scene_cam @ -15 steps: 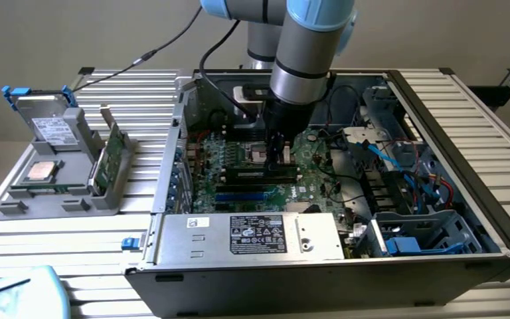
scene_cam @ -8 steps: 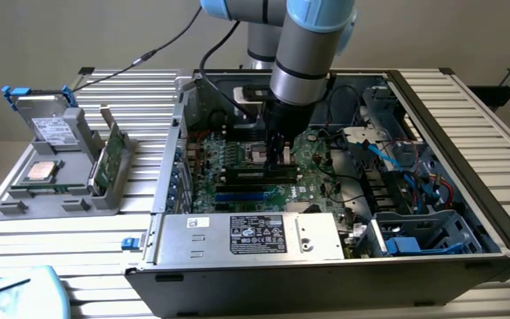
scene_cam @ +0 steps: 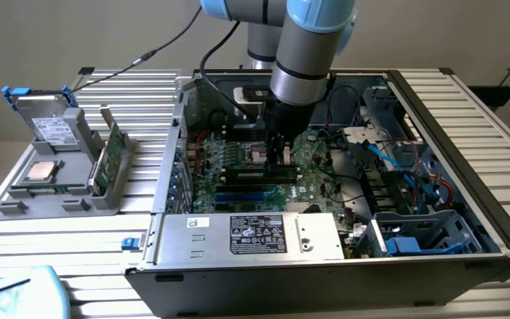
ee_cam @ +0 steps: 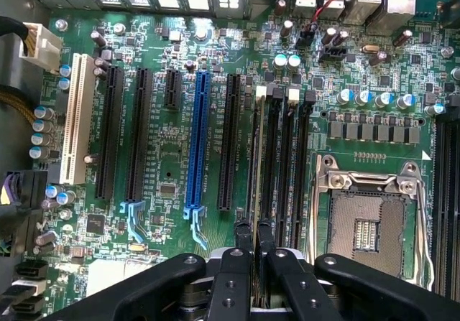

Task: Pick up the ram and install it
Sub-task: 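Insert the ram into the slot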

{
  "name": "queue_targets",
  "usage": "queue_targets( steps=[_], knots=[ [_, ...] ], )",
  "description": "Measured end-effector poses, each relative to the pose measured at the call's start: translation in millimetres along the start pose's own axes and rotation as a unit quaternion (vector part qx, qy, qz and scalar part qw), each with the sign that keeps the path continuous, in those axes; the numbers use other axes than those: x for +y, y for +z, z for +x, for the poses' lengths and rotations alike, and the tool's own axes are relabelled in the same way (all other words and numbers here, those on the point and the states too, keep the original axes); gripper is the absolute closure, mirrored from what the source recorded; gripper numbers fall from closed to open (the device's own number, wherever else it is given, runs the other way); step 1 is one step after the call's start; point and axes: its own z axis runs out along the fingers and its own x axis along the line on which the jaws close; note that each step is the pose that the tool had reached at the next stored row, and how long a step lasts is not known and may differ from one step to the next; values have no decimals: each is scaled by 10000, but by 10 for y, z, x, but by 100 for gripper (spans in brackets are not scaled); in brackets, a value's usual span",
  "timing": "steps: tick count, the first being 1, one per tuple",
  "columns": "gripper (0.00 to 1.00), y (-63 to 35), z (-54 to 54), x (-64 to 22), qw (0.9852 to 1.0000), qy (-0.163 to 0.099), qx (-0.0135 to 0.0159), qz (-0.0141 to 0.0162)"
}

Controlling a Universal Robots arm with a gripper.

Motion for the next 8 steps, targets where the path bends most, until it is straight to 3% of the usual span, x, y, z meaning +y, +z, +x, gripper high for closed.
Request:
queue_targets(
  steps=[8],
  knots=[
    [86, 11, 0, -1, 10000, 0, 0, 0]
  ],
)
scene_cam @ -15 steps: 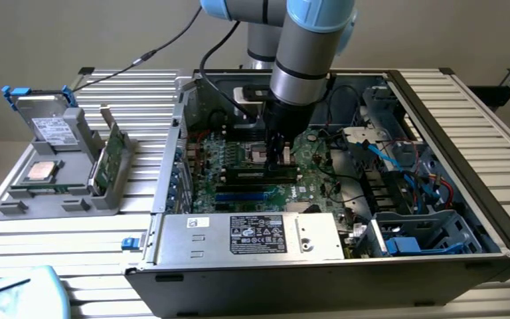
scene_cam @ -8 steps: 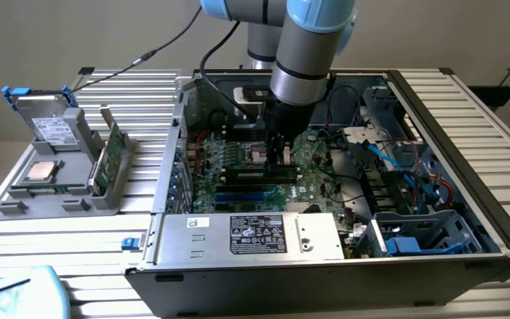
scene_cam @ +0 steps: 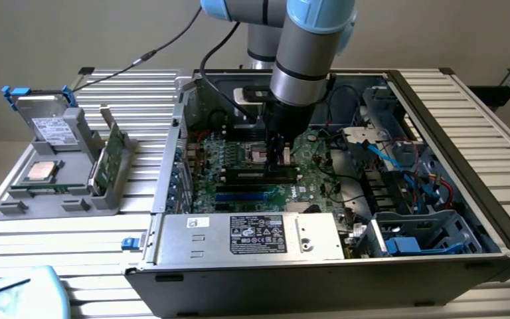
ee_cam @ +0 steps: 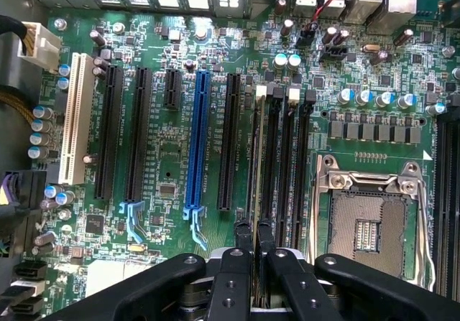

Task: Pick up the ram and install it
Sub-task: 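Insert the ram into the slot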

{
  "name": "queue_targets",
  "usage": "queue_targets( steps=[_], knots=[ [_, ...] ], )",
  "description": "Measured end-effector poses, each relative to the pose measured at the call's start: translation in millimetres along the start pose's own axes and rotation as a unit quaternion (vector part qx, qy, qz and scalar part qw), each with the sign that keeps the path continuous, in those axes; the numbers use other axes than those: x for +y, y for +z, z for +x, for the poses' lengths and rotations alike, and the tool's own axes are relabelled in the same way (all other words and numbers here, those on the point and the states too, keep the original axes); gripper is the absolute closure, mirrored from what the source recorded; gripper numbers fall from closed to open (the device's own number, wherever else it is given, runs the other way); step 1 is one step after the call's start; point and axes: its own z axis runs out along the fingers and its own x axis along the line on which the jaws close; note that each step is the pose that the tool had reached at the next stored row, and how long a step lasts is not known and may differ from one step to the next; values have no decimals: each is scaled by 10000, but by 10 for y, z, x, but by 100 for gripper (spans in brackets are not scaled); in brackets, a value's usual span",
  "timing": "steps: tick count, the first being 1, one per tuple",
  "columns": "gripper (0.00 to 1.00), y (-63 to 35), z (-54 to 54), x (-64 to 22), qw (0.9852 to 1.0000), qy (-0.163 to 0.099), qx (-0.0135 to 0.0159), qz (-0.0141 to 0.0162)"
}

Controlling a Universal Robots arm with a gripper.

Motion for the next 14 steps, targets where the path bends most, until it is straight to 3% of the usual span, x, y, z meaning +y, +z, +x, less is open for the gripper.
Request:
queue_targets(
  steps=[14],
  knots=[
    [86, 10, 1, -8, 10000, -1, -16, 1]
  ],
)
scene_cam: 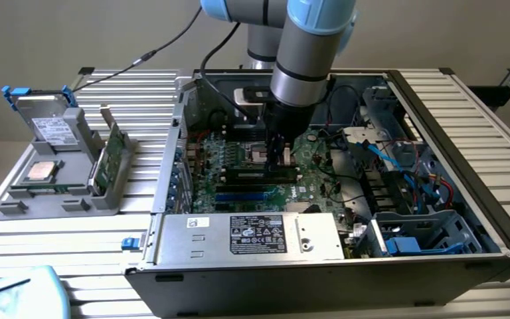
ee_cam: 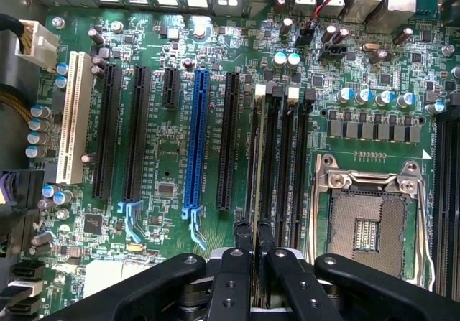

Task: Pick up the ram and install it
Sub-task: 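Insert the ram into the slot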

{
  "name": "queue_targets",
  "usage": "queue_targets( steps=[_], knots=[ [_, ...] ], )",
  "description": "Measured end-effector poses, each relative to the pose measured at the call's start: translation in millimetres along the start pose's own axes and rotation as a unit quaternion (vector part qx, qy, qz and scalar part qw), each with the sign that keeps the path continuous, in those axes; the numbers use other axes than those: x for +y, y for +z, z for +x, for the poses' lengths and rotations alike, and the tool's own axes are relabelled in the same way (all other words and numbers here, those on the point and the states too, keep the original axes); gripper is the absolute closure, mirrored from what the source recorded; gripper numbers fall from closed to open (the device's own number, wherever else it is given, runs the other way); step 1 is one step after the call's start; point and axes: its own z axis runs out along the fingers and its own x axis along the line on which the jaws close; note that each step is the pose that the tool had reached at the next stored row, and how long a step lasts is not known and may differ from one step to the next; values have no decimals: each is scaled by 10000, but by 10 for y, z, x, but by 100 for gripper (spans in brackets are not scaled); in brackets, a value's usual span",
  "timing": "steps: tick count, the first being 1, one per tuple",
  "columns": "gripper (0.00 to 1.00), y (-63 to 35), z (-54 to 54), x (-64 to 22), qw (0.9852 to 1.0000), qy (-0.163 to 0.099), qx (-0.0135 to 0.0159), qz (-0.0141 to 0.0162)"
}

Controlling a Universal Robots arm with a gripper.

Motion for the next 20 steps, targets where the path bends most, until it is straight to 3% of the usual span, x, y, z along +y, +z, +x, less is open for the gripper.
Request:
queue_targets(
  steps=[20],
  knots=[
    [86, 18, -1, -3, 10000, 0, 0, 0]
  ],
)
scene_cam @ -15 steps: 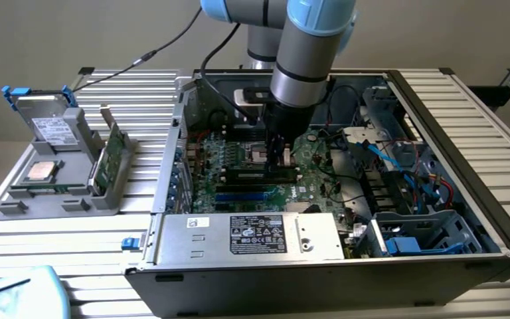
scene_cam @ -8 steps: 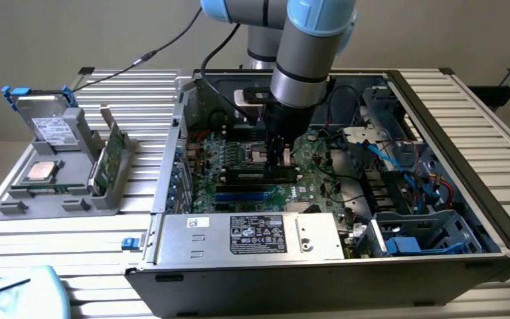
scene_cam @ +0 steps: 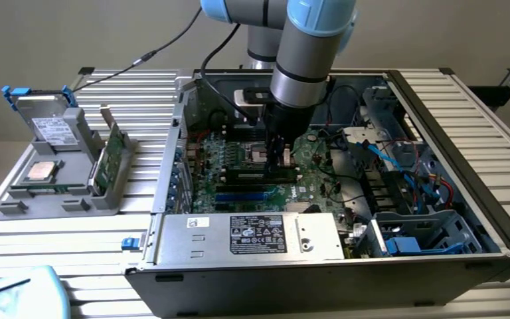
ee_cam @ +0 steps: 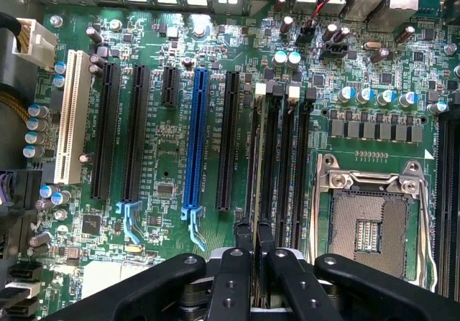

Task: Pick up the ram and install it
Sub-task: 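Insert the ram into the slot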

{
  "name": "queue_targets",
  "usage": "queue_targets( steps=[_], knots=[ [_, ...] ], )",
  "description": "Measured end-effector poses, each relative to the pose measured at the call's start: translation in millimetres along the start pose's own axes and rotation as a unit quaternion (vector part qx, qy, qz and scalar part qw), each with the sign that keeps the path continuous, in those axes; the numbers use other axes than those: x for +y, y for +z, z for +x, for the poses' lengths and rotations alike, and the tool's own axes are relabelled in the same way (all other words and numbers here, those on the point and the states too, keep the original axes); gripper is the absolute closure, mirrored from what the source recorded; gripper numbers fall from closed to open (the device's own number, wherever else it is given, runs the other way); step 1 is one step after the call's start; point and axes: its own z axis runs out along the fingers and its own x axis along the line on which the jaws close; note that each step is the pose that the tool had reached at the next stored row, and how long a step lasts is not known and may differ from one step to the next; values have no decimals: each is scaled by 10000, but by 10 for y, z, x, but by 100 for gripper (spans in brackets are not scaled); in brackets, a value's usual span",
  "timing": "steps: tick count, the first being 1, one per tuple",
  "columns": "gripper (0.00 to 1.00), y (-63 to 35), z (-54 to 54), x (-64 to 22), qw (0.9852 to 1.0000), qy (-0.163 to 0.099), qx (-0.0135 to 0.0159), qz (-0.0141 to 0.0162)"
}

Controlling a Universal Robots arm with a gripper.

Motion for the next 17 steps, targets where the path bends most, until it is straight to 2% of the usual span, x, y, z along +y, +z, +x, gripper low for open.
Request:
queue_targets(
  steps=[2, 4, 5, 7, 9, 10, 17],
  knots=[
    [84, 1, 0, 0, 10000, 0, -1, 1],
    [72, 0, 0, 0, 10000, 0, 0, 0],
    [72, 0, 0, 0, 10000, 0, -1, 0],
    [60, 0, 0, 0, 10000, 0, 0, 0],
    [60, 0, 0, 2, 10000, 0, 0, 0],
    [54, -5, 0, 8, 10000, 0, 0, 0],
    [54, -99, -17, 97, 10000, 0, 0, 7]
  ],
)
